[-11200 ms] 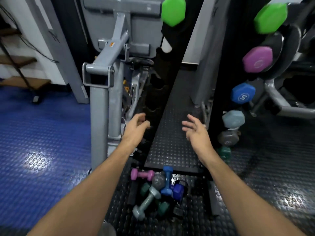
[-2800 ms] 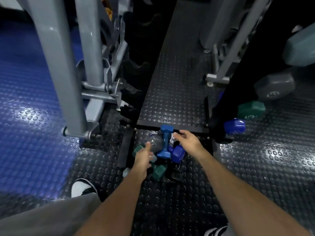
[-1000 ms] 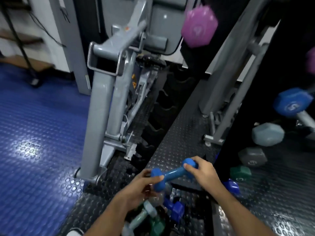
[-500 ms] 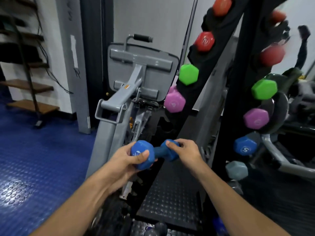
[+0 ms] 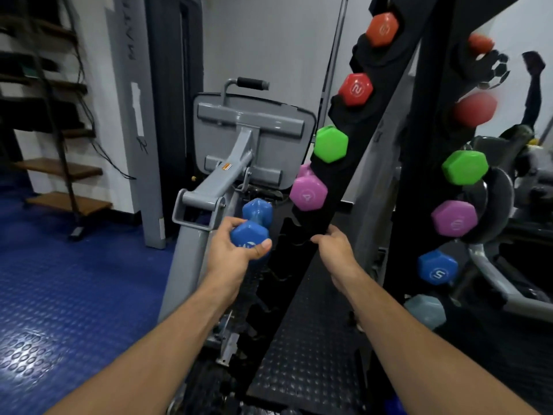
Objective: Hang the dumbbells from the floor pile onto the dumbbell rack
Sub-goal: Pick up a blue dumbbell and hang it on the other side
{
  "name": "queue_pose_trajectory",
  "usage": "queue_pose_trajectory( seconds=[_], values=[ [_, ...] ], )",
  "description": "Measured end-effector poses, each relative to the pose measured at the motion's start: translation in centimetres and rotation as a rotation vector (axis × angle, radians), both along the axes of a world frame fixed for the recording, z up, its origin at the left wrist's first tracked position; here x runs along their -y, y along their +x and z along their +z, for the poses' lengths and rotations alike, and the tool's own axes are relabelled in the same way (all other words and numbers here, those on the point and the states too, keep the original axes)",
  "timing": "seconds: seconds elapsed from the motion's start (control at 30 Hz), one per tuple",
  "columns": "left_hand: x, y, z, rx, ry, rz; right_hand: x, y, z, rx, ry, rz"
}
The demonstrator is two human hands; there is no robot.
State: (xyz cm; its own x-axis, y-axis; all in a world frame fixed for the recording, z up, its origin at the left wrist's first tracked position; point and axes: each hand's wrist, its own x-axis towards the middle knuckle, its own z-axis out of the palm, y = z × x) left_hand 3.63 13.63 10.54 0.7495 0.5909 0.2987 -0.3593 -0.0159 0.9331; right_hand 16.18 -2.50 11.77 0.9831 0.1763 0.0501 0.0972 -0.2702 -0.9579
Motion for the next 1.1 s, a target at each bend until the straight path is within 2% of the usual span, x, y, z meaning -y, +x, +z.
queue_pose_trajectory(
  seconds=[0.4,0.77,1.1],
  values=[
    [0.1,8.6,-2.1,-0.069,0.196,-0.053,0.9,1.6,-3.1,0.040,0.189,0.027],
    [0.7,10.0,-2.2,-0.087,0.375,-0.139,1.3,1.6,-3.7,0.103,0.251,0.042],
    [1.5,10.1,-1.0,-0.259,0.429,-0.309,1.7,1.4,-3.5,0.082,0.225,0.032]
  ],
)
